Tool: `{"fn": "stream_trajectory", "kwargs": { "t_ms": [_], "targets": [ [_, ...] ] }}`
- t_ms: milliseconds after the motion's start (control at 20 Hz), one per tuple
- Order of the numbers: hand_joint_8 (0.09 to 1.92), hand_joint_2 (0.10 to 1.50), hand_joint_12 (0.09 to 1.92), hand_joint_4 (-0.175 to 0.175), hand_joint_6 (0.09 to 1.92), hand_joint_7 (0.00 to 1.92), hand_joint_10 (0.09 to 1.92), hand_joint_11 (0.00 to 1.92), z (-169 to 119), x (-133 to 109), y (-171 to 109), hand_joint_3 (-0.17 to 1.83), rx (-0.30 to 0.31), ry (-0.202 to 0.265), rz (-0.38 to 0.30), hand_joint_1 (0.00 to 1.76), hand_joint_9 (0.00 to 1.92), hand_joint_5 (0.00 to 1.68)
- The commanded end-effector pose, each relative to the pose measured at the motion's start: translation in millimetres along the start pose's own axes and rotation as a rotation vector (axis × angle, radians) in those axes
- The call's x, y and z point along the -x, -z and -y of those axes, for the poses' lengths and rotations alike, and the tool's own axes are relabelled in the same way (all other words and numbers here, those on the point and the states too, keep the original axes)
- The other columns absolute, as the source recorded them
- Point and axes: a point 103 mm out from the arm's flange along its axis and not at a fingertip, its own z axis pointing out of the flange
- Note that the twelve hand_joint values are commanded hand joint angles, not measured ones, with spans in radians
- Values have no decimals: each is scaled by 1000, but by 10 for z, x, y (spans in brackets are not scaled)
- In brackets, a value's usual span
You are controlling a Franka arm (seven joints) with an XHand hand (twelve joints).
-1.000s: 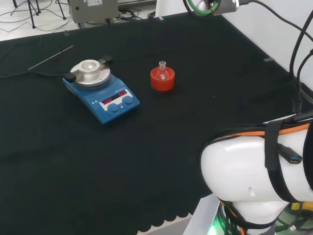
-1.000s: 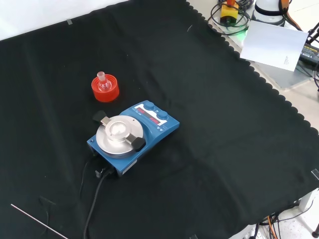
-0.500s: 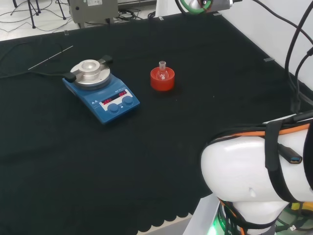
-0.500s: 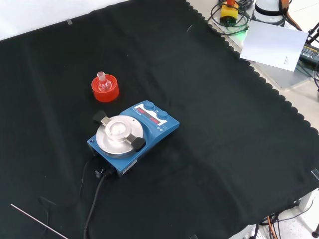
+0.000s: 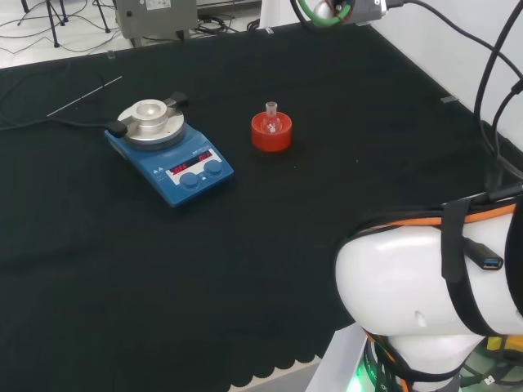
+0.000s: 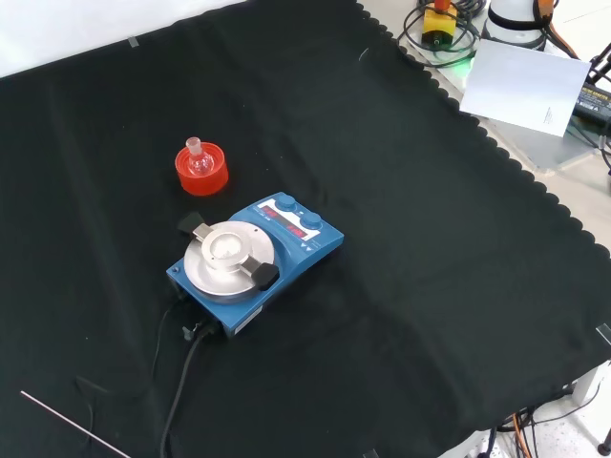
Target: Pick up the round-bottom flask.
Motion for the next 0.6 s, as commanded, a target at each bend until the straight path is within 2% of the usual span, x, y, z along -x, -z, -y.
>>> {"fn": "stream_trajectory", "kwargs": {
  "t_ms": [50, 350, 600],
  "targets": [
    [466, 1135, 1200, -4, 87, 132, 609, 0, -178, 69, -264, 263, 37, -47, -21, 308, 229, 297],
    [516, 1044, 1318, -21, 87, 199, 640, 0, -668, 235, -656, 250, 59, -58, -75, 563, 314, 378],
    [562, 885, 1355, -27, 87, 206, 631, 0, -1146, 381, -1007, 462, 26, -74, -119, 676, 351, 423]
  ]
}}
